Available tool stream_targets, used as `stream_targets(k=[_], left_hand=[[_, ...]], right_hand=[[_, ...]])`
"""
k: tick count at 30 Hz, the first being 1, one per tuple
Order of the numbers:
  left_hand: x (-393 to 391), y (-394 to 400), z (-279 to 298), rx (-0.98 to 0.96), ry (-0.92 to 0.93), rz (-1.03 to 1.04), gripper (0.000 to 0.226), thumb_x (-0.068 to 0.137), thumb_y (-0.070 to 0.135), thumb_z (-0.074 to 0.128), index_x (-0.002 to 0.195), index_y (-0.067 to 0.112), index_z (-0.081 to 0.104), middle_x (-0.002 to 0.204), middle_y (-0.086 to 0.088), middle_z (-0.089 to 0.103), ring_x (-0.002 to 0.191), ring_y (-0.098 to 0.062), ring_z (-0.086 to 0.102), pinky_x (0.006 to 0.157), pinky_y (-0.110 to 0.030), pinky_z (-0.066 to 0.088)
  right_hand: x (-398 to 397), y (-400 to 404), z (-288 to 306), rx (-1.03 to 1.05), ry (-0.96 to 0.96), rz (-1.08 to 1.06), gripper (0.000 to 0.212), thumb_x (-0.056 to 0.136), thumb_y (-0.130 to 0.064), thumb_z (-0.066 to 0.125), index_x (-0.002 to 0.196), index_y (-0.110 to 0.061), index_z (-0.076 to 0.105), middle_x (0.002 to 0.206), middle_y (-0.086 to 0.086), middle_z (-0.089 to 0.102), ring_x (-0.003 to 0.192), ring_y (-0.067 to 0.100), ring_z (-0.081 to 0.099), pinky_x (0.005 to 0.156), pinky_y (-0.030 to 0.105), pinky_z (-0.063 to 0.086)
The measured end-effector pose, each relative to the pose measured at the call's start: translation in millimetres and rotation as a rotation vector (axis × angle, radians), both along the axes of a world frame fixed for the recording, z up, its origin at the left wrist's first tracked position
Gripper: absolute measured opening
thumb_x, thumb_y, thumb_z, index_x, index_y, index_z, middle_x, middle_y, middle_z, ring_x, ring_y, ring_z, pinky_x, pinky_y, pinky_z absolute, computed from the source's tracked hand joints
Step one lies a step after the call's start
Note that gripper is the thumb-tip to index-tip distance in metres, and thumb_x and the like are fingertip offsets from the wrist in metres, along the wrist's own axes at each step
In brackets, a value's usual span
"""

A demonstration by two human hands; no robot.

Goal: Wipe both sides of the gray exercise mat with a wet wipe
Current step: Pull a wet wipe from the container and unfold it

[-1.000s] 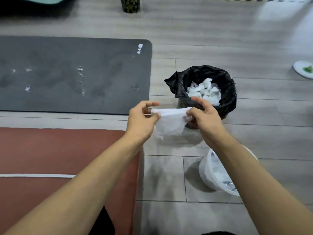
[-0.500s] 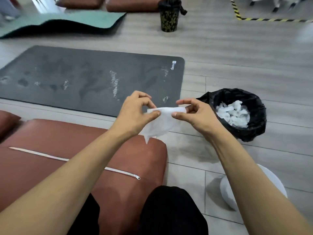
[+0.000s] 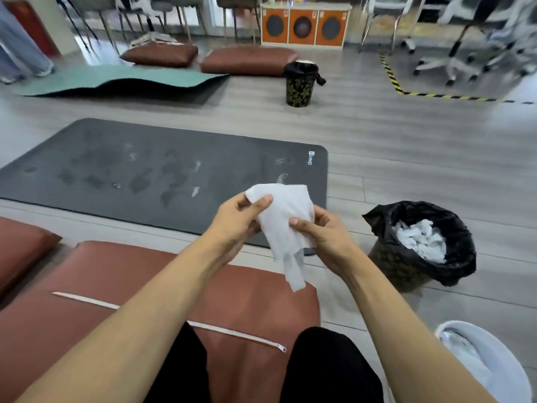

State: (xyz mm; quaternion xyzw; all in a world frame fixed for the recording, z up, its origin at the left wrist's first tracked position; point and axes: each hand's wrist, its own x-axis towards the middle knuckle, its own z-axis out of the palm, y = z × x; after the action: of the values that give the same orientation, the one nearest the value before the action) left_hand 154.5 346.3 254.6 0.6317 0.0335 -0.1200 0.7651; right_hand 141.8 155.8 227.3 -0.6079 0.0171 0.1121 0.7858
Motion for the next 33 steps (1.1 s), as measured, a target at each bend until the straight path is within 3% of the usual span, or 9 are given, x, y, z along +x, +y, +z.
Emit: stream_targets(k=[5, 8, 14, 20, 24, 27, 29, 31, 33], left_hand=[[-1, 27, -31, -0.052, 0.191, -0.081, 0.038, 0.093, 0.002, 0.069, 0.127, 0.015, 0.059, 0.117, -0.009, 0.075, 0.101, -0.031, 0.074, 0.078, -0.044, 0.061], [16, 48, -38, 0.038, 0.193, -0.030, 0.033, 0.096, 0.000, 0.066, 0.126, 0.012, 0.059, 0.116, -0.008, 0.074, 0.099, -0.025, 0.075, 0.068, -0.037, 0.060], [75, 84, -37, 0.124, 0.145, -0.049, 0.023, 0.100, 0.003, 0.060, 0.120, 0.015, 0.061, 0.110, -0.002, 0.074, 0.093, -0.016, 0.072, 0.066, -0.033, 0.059], [135, 87, -36, 0.175, 0.103, 0.060, 0.044, 0.082, -0.023, 0.043, 0.070, 0.012, 0.067, 0.070, -0.012, 0.055, 0.061, -0.022, 0.045, 0.050, -0.023, 0.039], [183, 94, -34, 0.322, 0.037, 0.067, 0.052, 0.076, -0.023, 0.035, 0.057, 0.014, 0.066, 0.061, -0.002, 0.059, 0.056, -0.016, 0.049, 0.051, -0.022, 0.045], [218, 100, -33, 0.386, 0.007, 0.014, 0.050, 0.076, -0.022, 0.033, 0.061, 0.011, 0.067, 0.063, -0.002, 0.059, 0.058, -0.016, 0.049, 0.055, -0.023, 0.045], [243, 105, -31, 0.398, -0.006, -0.049, 0.051, 0.076, -0.022, 0.033, 0.062, 0.012, 0.068, 0.066, -0.006, 0.059, 0.062, -0.019, 0.049, 0.060, -0.029, 0.044], [270, 107, -31, 0.438, -0.029, -0.114, 0.053, 0.078, -0.022, 0.035, 0.063, 0.016, 0.071, 0.067, -0.003, 0.062, 0.064, -0.018, 0.051, 0.061, -0.029, 0.042], [297, 108, -35, 0.468, -0.009, -0.179, 0.051, 0.083, -0.019, 0.037, 0.073, 0.016, 0.073, 0.072, -0.004, 0.064, 0.066, -0.018, 0.053, 0.059, -0.028, 0.046]], right_hand=[[13, 43, -4, -0.024, 0.024, -0.114, 0.023, 0.086, -0.004, 0.068, 0.108, -0.011, 0.068, 0.104, 0.012, 0.072, 0.094, 0.028, 0.068, 0.070, 0.035, 0.055], [23, 59, -10, -0.005, 0.072, -0.084, 0.025, 0.088, -0.003, 0.064, 0.112, -0.009, 0.066, 0.109, 0.012, 0.072, 0.101, 0.029, 0.068, 0.082, 0.038, 0.054], [79, 83, -20, 0.108, 0.138, -0.041, 0.027, 0.093, -0.002, 0.058, 0.118, -0.013, 0.063, 0.113, 0.015, 0.069, 0.101, 0.030, 0.067, 0.081, 0.044, 0.054], [137, 88, -15, 0.129, 0.136, -0.041, 0.034, 0.097, -0.002, 0.045, 0.085, -0.013, 0.075, 0.082, 0.004, 0.070, 0.073, 0.016, 0.063, 0.067, 0.028, 0.052], [198, 79, -20, 0.317, 0.321, -0.009, 0.045, 0.098, -0.029, 0.036, 0.092, 0.001, 0.068, 0.100, 0.017, 0.067, 0.093, 0.028, 0.064, 0.082, 0.040, 0.051], [237, 76, -25, 0.159, 0.429, 0.092, 0.054, 0.093, -0.057, 0.048, 0.080, -0.008, 0.064, 0.078, 0.012, 0.058, 0.071, 0.023, 0.054, 0.067, 0.033, 0.048], [258, 81, -27, 0.075, 0.452, 0.198, 0.031, 0.084, -0.038, 0.071, 0.098, -0.011, 0.066, 0.089, 0.010, 0.060, 0.076, 0.021, 0.054, 0.066, 0.031, 0.049], [279, 86, -32, 0.050, 0.480, 0.292, 0.046, 0.075, -0.015, 0.079, 0.118, -0.009, 0.063, 0.104, 0.011, 0.066, 0.087, 0.023, 0.061, 0.071, 0.032, 0.050], [303, 90, -42, -0.050, 0.491, 0.264, 0.045, 0.072, -0.006, 0.080, 0.115, -0.006, 0.066, 0.107, 0.016, 0.070, 0.090, 0.024, 0.066, 0.075, 0.034, 0.053]])
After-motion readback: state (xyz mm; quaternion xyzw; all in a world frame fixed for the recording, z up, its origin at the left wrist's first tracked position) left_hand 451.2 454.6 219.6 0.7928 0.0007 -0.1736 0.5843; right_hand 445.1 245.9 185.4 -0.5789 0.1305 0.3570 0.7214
